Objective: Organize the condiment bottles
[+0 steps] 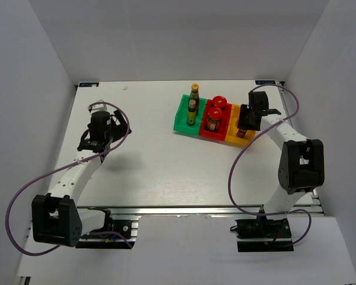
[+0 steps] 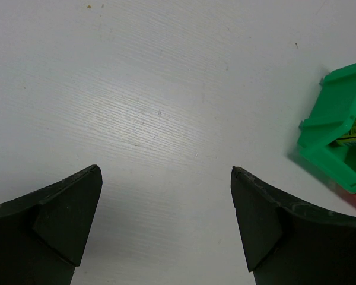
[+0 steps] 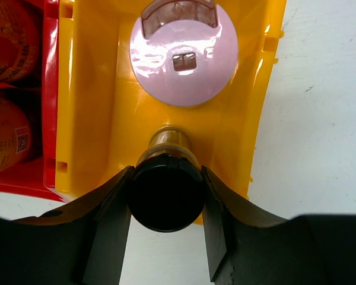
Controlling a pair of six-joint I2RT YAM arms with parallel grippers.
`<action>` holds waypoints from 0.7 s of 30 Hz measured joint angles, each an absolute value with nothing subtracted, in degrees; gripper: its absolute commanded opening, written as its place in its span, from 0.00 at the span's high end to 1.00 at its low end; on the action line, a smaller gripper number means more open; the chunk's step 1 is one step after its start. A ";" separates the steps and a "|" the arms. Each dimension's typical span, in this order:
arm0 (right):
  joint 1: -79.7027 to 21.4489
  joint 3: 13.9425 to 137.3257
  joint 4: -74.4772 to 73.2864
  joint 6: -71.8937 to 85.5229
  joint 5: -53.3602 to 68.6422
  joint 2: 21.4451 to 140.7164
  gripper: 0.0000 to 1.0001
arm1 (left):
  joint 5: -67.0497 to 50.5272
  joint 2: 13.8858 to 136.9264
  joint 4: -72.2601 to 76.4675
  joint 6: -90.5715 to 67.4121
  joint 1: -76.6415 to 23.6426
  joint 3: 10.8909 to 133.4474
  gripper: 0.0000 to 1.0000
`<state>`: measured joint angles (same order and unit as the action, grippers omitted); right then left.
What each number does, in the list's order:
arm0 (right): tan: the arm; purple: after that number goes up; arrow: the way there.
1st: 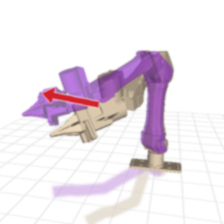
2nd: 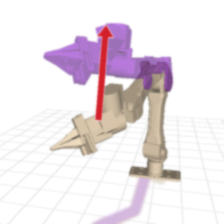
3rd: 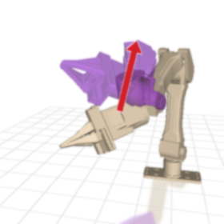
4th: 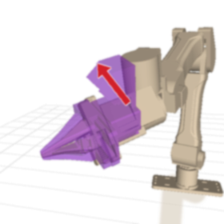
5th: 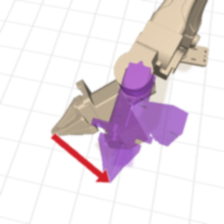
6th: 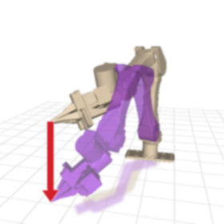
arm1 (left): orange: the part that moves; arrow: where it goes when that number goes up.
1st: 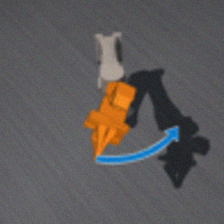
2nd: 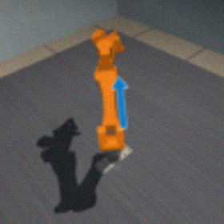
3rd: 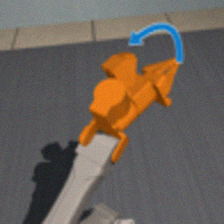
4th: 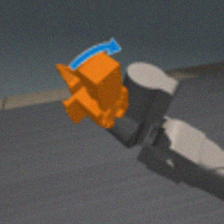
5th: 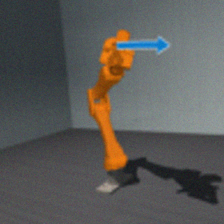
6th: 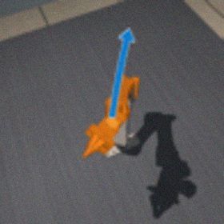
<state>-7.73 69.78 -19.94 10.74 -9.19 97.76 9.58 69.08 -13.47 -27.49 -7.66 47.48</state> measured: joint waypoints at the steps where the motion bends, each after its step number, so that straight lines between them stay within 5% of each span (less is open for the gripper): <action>1: -7.73 69.80 -20.05 10.96 -9.23 97.78 0.59 | 9.56 69.10 -13.45 -27.51 -7.66 47.48 0.02; 4: -7.73 70.00 -20.64 11.55 -9.28 97.78 0.37 | 9.39 69.14 -13.39 -27.66 -7.66 47.48 0.02; 10: -7.77 70.02 -23.14 12.27 -8.82 98.06 0.21 | 8.97 69.45 -13.37 -27.73 -7.66 47.48 0.02; 11: -7.86 70.19 -23.49 12.49 -8.58 98.06 0.11 | 8.95 69.54 -13.37 -27.75 -7.64 47.48 0.02; 21: -7.92 72.10 -26.96 13.39 -9.63 91.94 0.11 | 7.92 69.82 -13.28 -28.14 -7.64 47.48 0.02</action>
